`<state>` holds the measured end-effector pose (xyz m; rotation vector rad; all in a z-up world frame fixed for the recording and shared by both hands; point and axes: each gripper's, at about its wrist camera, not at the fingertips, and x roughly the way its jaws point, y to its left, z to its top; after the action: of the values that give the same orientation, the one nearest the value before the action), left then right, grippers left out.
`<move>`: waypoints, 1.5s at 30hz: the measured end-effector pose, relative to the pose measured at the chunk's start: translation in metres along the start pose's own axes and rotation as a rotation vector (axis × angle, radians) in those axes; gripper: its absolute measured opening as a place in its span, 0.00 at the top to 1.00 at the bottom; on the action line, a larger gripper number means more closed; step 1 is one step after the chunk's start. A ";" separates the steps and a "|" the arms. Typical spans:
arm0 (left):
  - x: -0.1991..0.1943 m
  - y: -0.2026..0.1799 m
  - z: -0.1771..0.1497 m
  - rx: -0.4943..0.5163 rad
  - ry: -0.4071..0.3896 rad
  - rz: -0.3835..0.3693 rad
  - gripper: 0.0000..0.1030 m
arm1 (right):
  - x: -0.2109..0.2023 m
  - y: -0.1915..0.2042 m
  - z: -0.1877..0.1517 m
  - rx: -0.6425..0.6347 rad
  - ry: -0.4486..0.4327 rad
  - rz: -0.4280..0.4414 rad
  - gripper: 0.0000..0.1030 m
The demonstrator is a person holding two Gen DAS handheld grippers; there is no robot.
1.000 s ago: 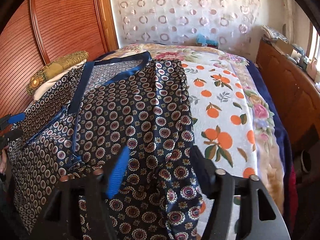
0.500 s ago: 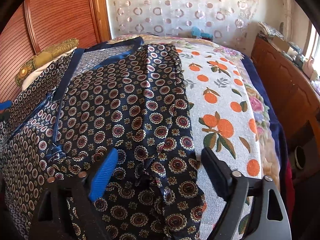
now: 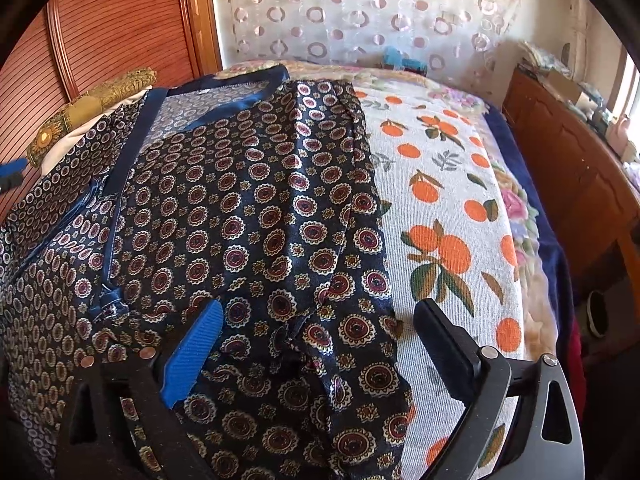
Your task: Fold small clothes
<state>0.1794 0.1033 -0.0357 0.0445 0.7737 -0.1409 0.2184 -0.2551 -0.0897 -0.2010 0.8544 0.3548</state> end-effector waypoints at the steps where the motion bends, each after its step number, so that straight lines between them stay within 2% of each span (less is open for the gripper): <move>1: 0.005 0.003 0.007 0.000 0.003 -0.004 0.24 | -0.002 0.001 0.002 -0.004 -0.006 0.010 0.06; 5: 0.028 0.017 0.033 -0.015 0.032 -0.019 0.34 | -0.013 0.002 0.020 -0.033 -0.060 0.034 0.06; 10: 0.062 0.027 0.059 -0.007 0.080 0.007 0.46 | -0.007 -0.015 0.060 -0.030 -0.085 0.043 0.08; 17: 0.104 0.029 0.076 0.039 0.153 0.049 0.49 | 0.038 -0.039 0.120 -0.041 -0.060 0.032 0.12; 23: 0.128 0.032 0.077 0.073 0.202 0.101 0.49 | 0.086 -0.037 0.151 -0.081 -0.012 0.033 0.13; 32: 0.139 0.029 0.077 0.100 0.235 0.114 0.49 | 0.126 -0.042 0.175 -0.082 0.014 0.067 0.14; 37: 0.136 0.034 0.077 0.081 0.237 0.123 0.67 | 0.132 -0.046 0.177 -0.081 0.011 0.060 0.14; 43: 0.141 0.034 0.076 0.093 0.253 0.157 0.68 | 0.131 -0.044 0.175 -0.084 -0.001 0.054 0.15; 45: 0.140 0.032 0.075 0.092 0.250 0.163 0.67 | 0.131 -0.044 0.174 -0.085 -0.007 0.055 0.19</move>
<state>0.3353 0.1123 -0.0804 0.2153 1.0089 -0.0157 0.4360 -0.2114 -0.0762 -0.2553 0.8397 0.4433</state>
